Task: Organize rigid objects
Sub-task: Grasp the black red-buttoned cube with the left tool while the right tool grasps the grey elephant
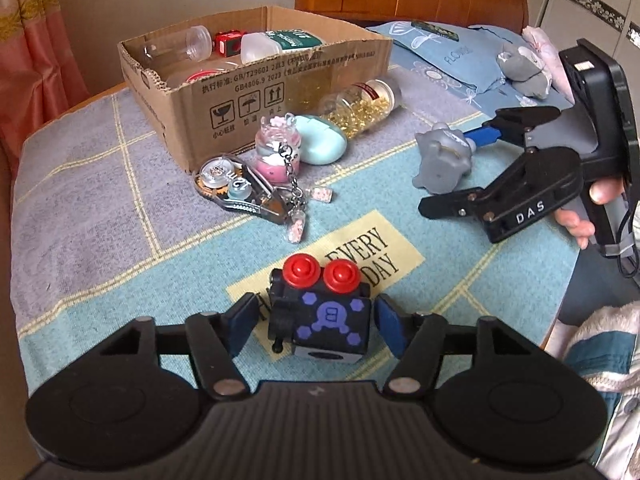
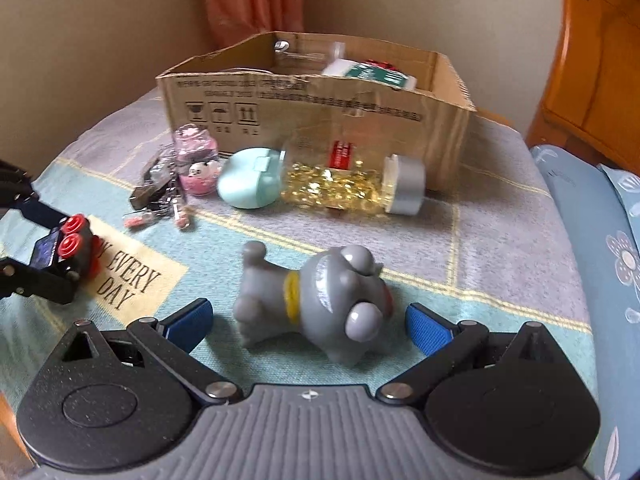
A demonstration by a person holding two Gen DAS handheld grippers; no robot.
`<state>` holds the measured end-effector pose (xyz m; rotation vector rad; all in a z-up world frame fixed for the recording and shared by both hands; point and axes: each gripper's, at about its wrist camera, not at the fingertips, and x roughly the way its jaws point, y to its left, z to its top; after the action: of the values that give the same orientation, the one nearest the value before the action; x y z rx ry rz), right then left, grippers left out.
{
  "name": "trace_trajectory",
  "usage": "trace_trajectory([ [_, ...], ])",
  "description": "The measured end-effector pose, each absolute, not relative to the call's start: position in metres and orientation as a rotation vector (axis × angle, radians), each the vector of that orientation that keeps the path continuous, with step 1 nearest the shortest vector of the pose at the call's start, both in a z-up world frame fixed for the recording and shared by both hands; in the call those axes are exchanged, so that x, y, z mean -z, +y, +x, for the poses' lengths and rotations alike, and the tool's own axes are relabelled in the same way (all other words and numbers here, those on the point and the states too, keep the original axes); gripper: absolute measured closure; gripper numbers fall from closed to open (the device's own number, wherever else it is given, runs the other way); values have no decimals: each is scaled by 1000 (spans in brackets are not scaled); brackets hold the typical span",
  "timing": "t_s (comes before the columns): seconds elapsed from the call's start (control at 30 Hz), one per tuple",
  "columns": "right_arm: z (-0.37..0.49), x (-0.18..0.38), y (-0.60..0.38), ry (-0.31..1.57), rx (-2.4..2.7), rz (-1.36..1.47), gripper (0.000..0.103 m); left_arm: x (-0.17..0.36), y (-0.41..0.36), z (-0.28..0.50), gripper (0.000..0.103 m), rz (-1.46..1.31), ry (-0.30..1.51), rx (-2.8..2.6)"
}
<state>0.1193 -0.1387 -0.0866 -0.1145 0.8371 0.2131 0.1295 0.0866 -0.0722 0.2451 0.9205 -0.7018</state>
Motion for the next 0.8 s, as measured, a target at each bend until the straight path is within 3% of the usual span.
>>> trace_trajectory([
  [0.37, 126, 86, -124, 830, -264, -135, 0, 73, 88, 129, 30, 206, 920, 701],
  [0.67, 123, 85, -126, 831, -275, -141, 0, 73, 87, 128, 39, 218, 907, 687],
  [0.8, 123, 84, -126, 836, -272, -142, 7, 72, 87, 127, 45, 211, 912, 682],
])
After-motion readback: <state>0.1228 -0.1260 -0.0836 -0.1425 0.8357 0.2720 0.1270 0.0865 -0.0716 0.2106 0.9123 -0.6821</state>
